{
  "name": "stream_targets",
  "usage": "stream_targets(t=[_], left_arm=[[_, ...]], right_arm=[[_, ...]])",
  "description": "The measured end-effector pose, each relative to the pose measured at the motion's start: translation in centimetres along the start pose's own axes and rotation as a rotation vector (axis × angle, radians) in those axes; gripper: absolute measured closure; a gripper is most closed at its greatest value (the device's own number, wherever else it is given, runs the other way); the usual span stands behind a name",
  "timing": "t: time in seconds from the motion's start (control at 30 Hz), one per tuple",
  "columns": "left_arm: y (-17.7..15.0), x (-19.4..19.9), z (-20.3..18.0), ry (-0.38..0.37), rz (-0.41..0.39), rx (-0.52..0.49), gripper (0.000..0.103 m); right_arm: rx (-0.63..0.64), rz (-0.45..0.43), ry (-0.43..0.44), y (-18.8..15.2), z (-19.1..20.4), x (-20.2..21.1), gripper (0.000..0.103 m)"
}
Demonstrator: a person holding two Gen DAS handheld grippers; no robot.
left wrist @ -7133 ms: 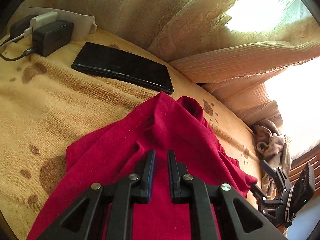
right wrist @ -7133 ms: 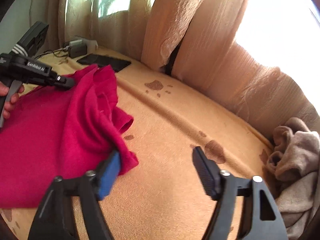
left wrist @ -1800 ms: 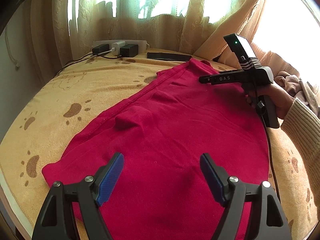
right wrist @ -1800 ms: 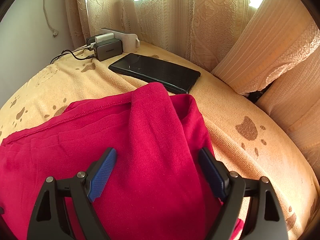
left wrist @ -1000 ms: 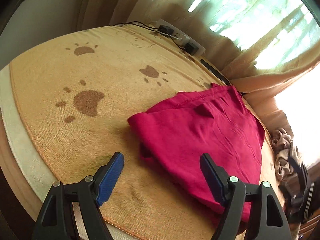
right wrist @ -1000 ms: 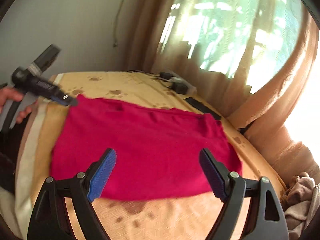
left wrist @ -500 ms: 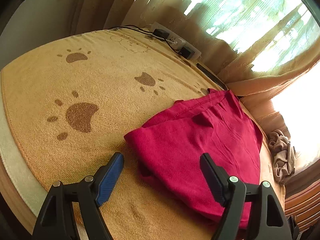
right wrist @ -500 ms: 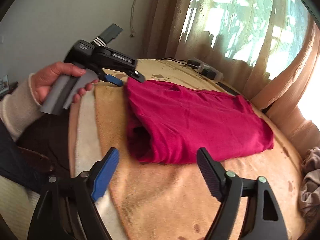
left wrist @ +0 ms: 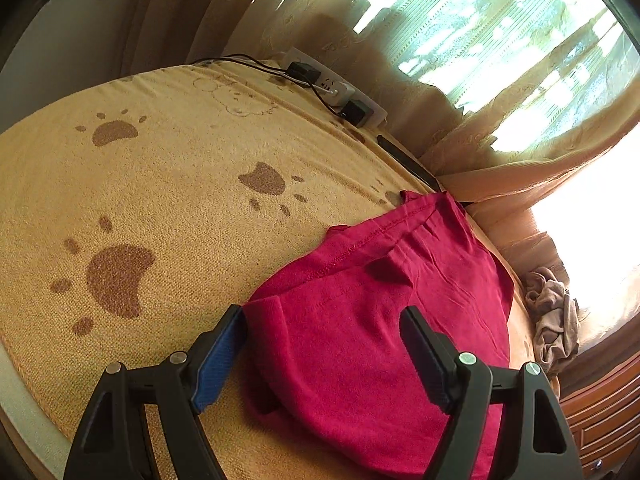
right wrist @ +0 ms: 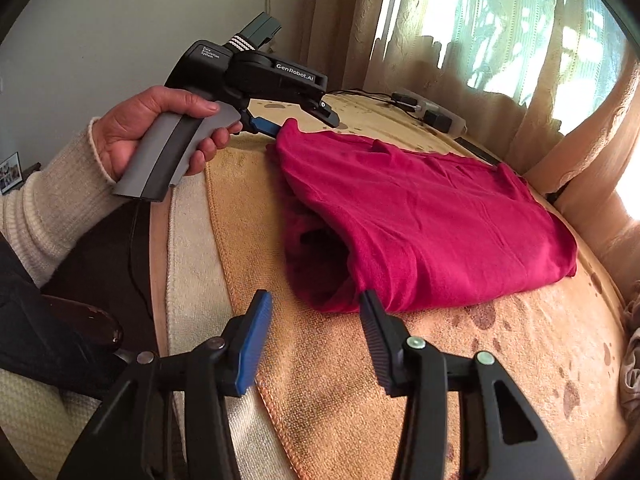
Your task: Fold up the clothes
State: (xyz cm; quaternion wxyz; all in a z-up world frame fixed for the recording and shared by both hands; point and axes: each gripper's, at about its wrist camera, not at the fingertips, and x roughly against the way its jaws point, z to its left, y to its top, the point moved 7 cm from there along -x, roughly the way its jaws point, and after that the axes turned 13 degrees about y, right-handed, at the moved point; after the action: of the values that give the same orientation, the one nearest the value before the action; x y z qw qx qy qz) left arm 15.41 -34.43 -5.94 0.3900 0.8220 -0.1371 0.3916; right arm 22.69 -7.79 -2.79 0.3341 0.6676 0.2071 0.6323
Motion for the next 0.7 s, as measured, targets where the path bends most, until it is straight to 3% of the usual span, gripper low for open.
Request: stream_targets(t=[0.17,0.27,0.43,0.5,0.7], left_arm=[[1.0,-0.2,-0.3,-0.003,-0.016,0.014,0.023],[1.7,-0.4,-0.8,-0.005,-0.025,0.008,0.023],[2.0,-1.2,-1.8,-0.012,-0.010,-0.020,0.023],[1.7,-1.2,-2.2,-0.070,0.013,-0.025,0.023],[1.0,-1.1,-1.6,-0.109,0.044,-0.017,0.030]], right_arm=[[-0.017,-0.045,0.072,0.7,0.6,0.7,0.058],[-0.001,-0.026,0.058,1.0,0.7,0.1,0.058],[-0.081,-0.012,-0.035,1.4,-2.2,-1.3,0.058],[-0.096,-0.019,-0.061,1.6,-2.9,-1.3,0.063],[-0.025,-0.024,-0.109,1.8,-2.2,-1.0,0.066]])
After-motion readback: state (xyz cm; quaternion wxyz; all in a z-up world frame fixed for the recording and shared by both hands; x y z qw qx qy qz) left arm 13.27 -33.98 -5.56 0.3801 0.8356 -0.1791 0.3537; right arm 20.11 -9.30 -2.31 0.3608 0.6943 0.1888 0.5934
